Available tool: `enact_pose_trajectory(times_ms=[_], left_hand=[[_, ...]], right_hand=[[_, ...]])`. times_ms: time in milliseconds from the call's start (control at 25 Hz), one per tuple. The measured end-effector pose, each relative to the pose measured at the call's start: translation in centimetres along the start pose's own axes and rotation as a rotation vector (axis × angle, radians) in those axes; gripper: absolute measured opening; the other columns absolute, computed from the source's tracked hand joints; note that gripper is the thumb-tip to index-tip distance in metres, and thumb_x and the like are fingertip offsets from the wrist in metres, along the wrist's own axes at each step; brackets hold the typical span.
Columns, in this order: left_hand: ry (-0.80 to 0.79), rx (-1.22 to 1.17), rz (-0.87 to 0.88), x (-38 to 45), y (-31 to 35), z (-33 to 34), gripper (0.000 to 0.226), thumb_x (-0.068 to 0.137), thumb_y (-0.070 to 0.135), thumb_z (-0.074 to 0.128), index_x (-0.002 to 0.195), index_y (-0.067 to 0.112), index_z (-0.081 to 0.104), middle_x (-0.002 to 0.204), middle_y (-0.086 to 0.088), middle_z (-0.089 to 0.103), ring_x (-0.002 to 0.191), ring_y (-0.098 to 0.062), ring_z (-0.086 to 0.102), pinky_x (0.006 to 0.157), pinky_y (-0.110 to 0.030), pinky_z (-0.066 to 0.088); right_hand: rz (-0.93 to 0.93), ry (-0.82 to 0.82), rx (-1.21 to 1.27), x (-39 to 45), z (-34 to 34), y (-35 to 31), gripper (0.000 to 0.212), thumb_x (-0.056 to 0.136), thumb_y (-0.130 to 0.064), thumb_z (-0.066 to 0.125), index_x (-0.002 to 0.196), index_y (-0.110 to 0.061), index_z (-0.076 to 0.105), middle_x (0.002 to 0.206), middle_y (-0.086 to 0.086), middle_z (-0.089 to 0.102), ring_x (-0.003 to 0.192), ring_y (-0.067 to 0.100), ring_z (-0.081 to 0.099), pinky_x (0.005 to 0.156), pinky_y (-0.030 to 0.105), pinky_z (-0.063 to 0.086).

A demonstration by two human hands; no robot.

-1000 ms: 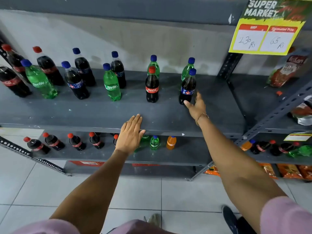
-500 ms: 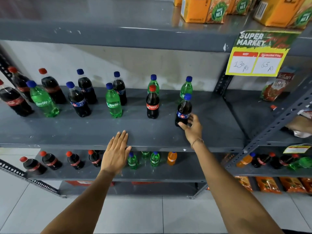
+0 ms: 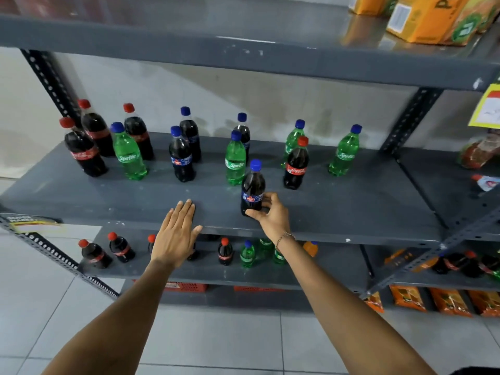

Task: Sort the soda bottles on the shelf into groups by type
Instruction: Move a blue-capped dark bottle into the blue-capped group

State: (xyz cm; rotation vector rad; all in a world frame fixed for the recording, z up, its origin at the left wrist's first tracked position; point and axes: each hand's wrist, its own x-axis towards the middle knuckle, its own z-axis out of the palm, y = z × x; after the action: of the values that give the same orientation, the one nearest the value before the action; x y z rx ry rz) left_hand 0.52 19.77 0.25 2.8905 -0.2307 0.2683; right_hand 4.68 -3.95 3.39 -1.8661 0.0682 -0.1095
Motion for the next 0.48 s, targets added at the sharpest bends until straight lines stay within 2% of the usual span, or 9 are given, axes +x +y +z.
enact_pose_trajectory(times_ms=[200, 280, 400, 480], left_hand=[[-0.011, -0.032, 0.043, 0.2, -1.0, 0.4, 0.074, 0.096, 0.051, 0.007, 0.137, -0.001, 0.038, 0.145, -0.019, 0.04, 0.135, -0.033, 0.034, 0.11, -0.047, 0.027], [-0.018, -0.05, 0.052, 0.2, -1.5, 0.6, 0.069, 0.097, 0.047, 0.012, 0.136, -0.002, 0.039, 0.143, -0.019, 0.042, 0.133, -0.034, 0.037, 0.108, -0.047, 0.031], [0.015, -0.026, 0.083, 0.0, -2.1, 1.0, 0.058, 0.096, 0.038, 0.026, 0.135, -0.002, 0.041, 0.142, -0.019, 0.044, 0.132, -0.034, 0.039, 0.107, -0.047, 0.033], [0.021, -0.043, 0.088, 0.1, -2.3, 1.0, 0.055, 0.095, 0.035, 0.029, 0.135, -0.001, 0.042, 0.141, -0.018, 0.045, 0.132, -0.034, 0.04, 0.106, -0.047, 0.035]], right_hand=[[0.002, 0.001, -0.003, 1.2, 7.1, -2.7, 0.049, 0.062, -0.009, 0.081, 0.105, -0.01, 0.057, 0.103, 0.007, 0.069, 0.086, 0.008, 0.061, 0.079, 0.017, 0.049], [0.009, 0.027, -0.005, 1.9, 8.9, -3.3, 0.05, 0.063, -0.009, 0.081, 0.107, -0.007, 0.058, 0.106, 0.01, 0.069, 0.087, 0.009, 0.06, 0.078, 0.012, 0.048], [-0.012, 0.076, -0.016, 2.7, 10.3, -3.7, 0.054, 0.063, -0.012, 0.081, 0.112, -0.005, 0.058, 0.106, 0.01, 0.069, 0.087, 0.008, 0.059, 0.068, -0.004, 0.04], [-0.012, 0.067, -0.039, 2.9, 10.7, -3.6, 0.058, 0.065, -0.017, 0.08, 0.116, -0.007, 0.056, 0.108, 0.009, 0.068, 0.09, 0.008, 0.059, 0.071, -0.003, 0.041]])
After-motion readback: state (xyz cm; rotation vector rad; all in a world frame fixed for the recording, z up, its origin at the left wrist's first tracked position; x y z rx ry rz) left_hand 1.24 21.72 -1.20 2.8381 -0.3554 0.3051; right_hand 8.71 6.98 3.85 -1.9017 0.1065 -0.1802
